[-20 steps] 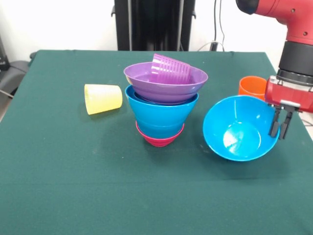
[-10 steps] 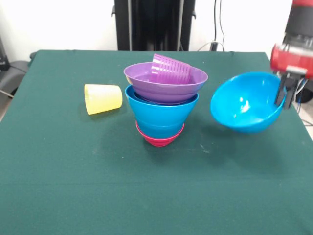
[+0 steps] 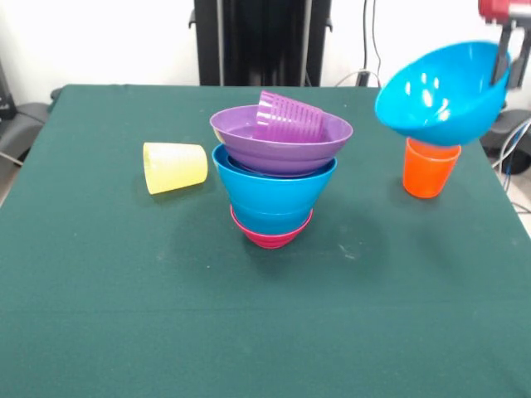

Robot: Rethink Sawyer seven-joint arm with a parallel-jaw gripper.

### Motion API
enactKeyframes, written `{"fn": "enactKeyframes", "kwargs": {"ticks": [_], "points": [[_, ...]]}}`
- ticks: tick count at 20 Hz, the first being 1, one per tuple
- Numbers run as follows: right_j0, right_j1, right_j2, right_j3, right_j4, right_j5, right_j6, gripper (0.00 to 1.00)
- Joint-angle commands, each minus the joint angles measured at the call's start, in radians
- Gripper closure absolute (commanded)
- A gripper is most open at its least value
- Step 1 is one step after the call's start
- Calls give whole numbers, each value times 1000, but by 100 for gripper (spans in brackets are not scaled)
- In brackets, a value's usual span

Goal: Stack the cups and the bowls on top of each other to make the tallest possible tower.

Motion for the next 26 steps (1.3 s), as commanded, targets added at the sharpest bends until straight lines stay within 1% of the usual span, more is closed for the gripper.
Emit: {"fn": "enactKeyframes", "kwargs": {"ticks": [1, 5, 10, 14, 16, 21, 23, 26], "points": [[-16, -196, 43, 152, -90, 217, 21, 100], [-32, -251, 38, 173, -111, 269, -5, 100], [-76, -315, 65, 250, -136, 246, -41, 100], [-97, -379, 53, 279, -172, 295, -79, 100], [-133, -406, 70, 308, -183, 290, -114, 100], [-239, -422, 141, 379, -225, 197, -161, 100], [-296, -438, 187, 418, -247, 156, -182, 100], [-358, -462, 235, 455, -267, 133, -214, 100]]}}
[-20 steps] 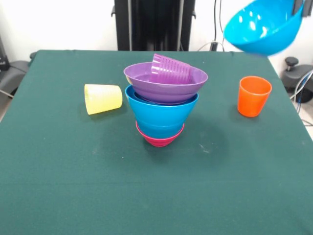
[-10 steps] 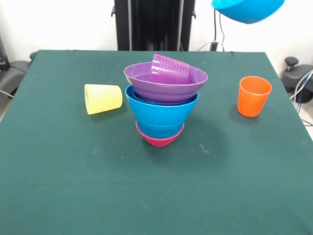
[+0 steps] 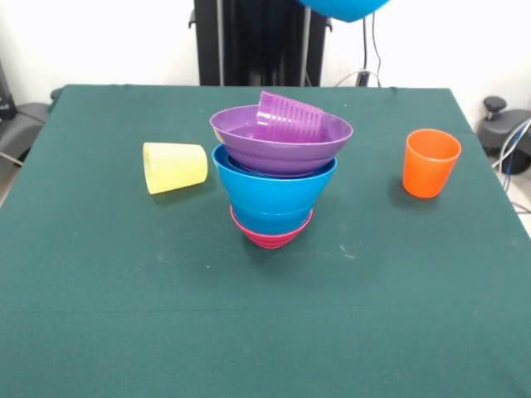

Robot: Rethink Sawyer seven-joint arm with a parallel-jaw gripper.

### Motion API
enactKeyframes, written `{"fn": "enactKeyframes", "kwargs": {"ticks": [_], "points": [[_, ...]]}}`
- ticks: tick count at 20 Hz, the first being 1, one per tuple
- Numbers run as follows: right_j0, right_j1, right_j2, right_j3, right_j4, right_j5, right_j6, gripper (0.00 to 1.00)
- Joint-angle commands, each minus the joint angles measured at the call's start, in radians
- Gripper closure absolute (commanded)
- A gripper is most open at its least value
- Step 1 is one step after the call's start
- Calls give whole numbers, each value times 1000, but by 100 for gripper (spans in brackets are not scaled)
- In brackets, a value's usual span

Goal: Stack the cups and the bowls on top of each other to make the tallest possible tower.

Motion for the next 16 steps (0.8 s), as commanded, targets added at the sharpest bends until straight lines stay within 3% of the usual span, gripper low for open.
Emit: {"fn": "enactKeyframes", "kwargs": {"ticks": [1, 8, 13, 16], "points": [[-103, -30, 182, 187, -117, -18, -213, 100], [-232, -62, 288, 243, -178, -60, -215, 100], [-358, -53, 398, 278, -236, -119, -217, 100], [-393, -40, 431, 271, -282, -129, -185, 100]]}}
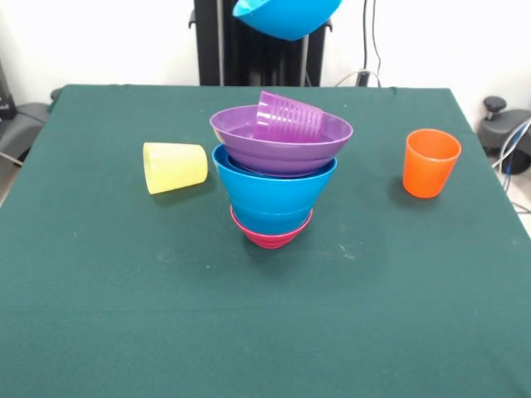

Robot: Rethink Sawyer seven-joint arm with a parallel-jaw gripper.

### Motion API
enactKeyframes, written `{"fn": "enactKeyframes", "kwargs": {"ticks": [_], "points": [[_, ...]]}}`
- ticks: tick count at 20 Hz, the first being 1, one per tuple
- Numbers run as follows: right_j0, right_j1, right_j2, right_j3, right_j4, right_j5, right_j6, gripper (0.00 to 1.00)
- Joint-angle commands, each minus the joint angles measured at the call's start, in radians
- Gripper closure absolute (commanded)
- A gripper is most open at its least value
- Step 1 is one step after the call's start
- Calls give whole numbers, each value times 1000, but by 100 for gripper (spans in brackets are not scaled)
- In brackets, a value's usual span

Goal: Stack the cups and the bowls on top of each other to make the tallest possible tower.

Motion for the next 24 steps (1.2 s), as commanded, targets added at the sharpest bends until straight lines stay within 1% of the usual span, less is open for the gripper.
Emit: {"fn": "enactKeyframes", "kwargs": {"ticks": [1, 3, 5, 7, 9, 12, 14, 19, 21, 24], "points": [[-95, 46, 216, 108, -136, -82, -178, 100], [-87, 78, 202, 79, -189, -90, -135, 100], [-94, 123, 204, 57, -230, -125, -103, 100], [-116, 167, 216, 43, -269, -171, -92, 100], [-136, 192, 229, 39, -306, -202, -80, 100], [-166, 203, 255, 34, -340, -210, -70, 100], [-173, 205, 263, 28, -357, -205, -58, 100], [-177, 223, 264, 17, -396, -216, -25, 100], [-163, 244, 244, 3, -413, -227, -10, 100], [-168, 277, 244, -11, -437, -257, -1, 100]]}}
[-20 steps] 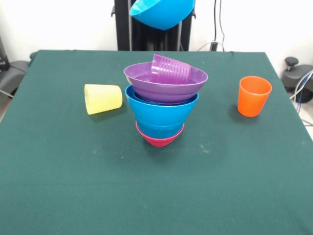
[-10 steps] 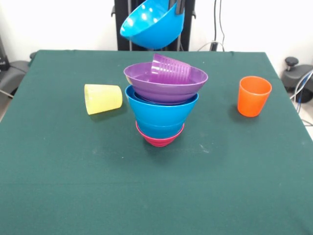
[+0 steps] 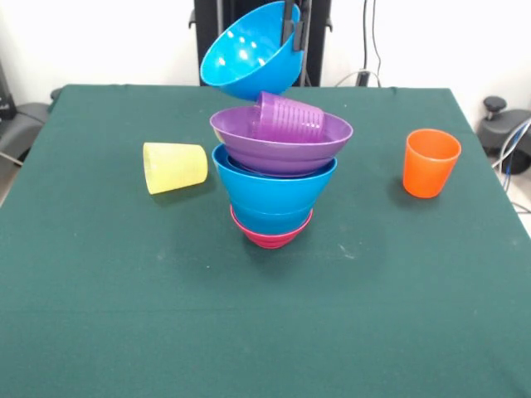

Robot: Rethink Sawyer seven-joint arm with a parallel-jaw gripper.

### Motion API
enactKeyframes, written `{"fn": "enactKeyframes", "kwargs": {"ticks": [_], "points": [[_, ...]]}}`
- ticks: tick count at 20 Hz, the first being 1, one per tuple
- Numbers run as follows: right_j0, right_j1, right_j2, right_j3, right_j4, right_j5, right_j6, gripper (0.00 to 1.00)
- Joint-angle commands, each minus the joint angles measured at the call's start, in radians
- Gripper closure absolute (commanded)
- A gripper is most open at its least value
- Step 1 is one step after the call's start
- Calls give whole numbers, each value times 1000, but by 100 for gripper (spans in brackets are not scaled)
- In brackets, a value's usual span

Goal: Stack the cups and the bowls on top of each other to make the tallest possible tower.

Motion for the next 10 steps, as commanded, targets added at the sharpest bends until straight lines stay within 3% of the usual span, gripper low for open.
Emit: {"fn": "enactKeyframes", "kwargs": {"ticks": [1, 10], "points": [[-6, 91, 80, -17, -101, -65, -1, 100], [-18, 57, 103, -7, -106, -35, 8, 100]]}}
